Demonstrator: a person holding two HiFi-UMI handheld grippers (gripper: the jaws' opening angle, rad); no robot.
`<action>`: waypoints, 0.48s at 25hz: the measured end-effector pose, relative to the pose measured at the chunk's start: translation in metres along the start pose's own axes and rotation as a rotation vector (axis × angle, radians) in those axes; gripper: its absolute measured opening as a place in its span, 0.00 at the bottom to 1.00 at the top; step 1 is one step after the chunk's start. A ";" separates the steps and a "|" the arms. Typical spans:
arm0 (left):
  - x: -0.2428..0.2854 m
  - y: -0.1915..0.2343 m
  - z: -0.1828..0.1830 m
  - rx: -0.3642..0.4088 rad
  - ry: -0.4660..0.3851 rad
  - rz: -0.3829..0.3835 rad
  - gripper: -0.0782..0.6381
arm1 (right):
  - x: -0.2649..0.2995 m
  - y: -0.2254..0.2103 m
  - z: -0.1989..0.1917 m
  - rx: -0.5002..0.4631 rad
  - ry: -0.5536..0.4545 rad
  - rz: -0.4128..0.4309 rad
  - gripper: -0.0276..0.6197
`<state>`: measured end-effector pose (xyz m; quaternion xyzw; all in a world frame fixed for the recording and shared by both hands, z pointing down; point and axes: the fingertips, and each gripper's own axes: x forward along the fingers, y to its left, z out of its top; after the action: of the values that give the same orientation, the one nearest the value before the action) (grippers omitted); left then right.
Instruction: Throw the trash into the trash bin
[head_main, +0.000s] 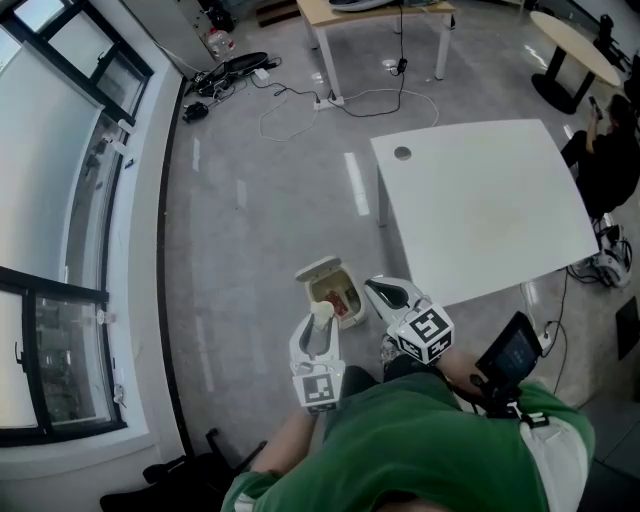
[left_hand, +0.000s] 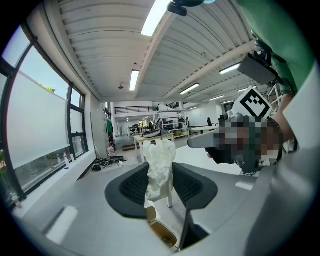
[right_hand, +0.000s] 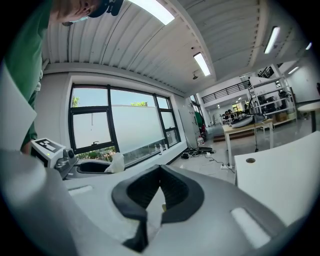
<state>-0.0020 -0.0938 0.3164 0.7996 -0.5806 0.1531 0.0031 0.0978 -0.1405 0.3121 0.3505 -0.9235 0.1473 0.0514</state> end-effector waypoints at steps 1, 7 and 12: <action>0.002 0.001 -0.001 0.001 0.006 -0.001 0.32 | 0.003 -0.002 -0.001 0.007 0.003 0.003 0.05; 0.017 0.013 -0.005 -0.020 0.005 -0.020 0.32 | 0.018 -0.002 0.006 0.006 0.008 -0.006 0.05; 0.026 0.025 0.001 -0.019 -0.017 -0.042 0.32 | 0.031 -0.002 0.014 -0.008 0.003 -0.027 0.05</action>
<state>-0.0176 -0.1263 0.3182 0.8128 -0.5652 0.1406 0.0090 0.0756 -0.1657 0.3056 0.3626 -0.9191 0.1433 0.0564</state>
